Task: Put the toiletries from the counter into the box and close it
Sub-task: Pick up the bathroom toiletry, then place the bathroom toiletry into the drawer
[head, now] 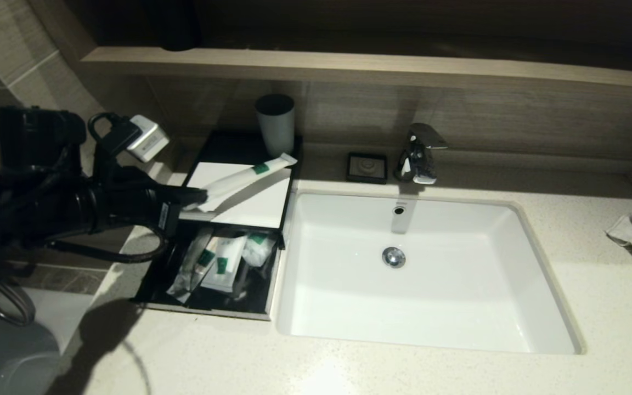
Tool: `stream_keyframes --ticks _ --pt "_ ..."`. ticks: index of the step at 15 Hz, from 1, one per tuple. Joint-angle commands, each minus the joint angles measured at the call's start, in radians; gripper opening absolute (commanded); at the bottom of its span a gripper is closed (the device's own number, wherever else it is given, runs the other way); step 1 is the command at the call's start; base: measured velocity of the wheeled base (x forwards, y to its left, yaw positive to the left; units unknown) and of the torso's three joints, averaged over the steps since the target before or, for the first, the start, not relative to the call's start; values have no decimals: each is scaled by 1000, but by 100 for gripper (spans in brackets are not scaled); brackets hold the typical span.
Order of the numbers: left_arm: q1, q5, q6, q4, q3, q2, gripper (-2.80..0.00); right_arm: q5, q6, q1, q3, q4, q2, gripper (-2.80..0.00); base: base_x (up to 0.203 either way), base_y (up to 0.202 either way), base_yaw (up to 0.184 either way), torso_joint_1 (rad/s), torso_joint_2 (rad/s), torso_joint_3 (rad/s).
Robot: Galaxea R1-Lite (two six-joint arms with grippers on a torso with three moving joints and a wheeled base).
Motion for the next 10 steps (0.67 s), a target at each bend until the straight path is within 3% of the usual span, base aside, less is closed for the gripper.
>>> stream_keyframes --ticks 1,4,7,10 --pt "0 -1 -8 17 56 -90 -280 0 0 0 0 -1 0 -280 0 0 0 0 0 0" --pt "1 9 -35 61 117 -178 -280 0 0 0 0 0 0 -280 0 0 0 0 0 0" --pt "2 39 -119 241 106 -274 -280 0 0 0 0 0 0 -280 0 0 0 0 0 0" --pt "2 199 -208 358 112 -325 -280 0 0 0 0 -1 0 -280 0 0 0 0 0 0"
